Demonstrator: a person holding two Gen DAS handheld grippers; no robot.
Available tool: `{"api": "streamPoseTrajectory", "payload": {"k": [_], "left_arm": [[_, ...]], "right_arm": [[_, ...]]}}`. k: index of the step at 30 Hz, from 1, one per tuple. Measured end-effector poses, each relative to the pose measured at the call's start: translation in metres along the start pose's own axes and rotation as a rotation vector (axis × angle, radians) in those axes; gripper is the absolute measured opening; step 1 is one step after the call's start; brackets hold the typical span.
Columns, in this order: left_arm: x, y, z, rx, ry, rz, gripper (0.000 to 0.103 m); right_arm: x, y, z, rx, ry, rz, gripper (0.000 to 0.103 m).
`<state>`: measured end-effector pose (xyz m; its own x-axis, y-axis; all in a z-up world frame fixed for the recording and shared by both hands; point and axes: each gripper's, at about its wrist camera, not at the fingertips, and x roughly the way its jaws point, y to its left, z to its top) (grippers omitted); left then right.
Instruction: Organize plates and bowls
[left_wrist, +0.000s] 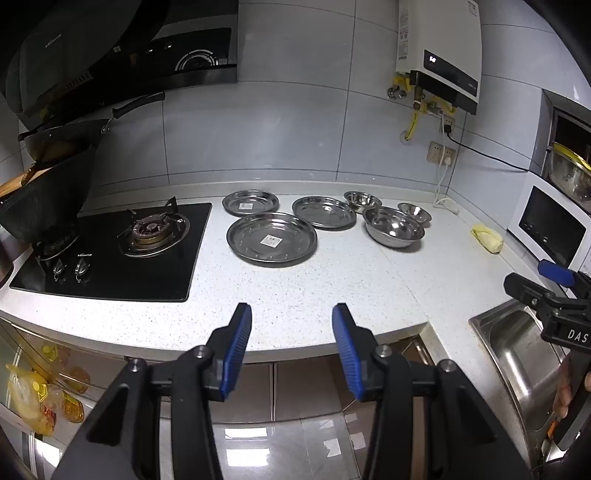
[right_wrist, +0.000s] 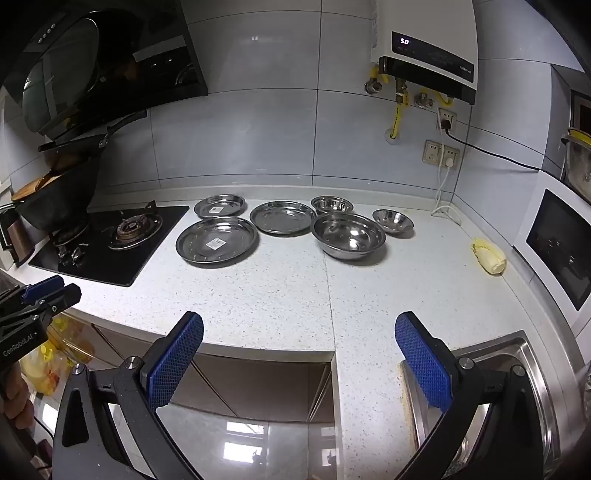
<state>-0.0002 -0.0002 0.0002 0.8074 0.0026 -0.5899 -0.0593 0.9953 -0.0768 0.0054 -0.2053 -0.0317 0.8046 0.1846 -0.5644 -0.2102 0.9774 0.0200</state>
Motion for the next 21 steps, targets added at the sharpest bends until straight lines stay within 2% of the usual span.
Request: {"api": "streamPoseTrajectory", "payload": {"k": [21], "left_arm": [[0.002, 0.0004, -0.0004, -0.005, 0.008, 0.004, 0.044]], "right_arm": [[0.0025, 0.0015, -0.001, 0.001, -0.001, -0.003, 0.102]]}}
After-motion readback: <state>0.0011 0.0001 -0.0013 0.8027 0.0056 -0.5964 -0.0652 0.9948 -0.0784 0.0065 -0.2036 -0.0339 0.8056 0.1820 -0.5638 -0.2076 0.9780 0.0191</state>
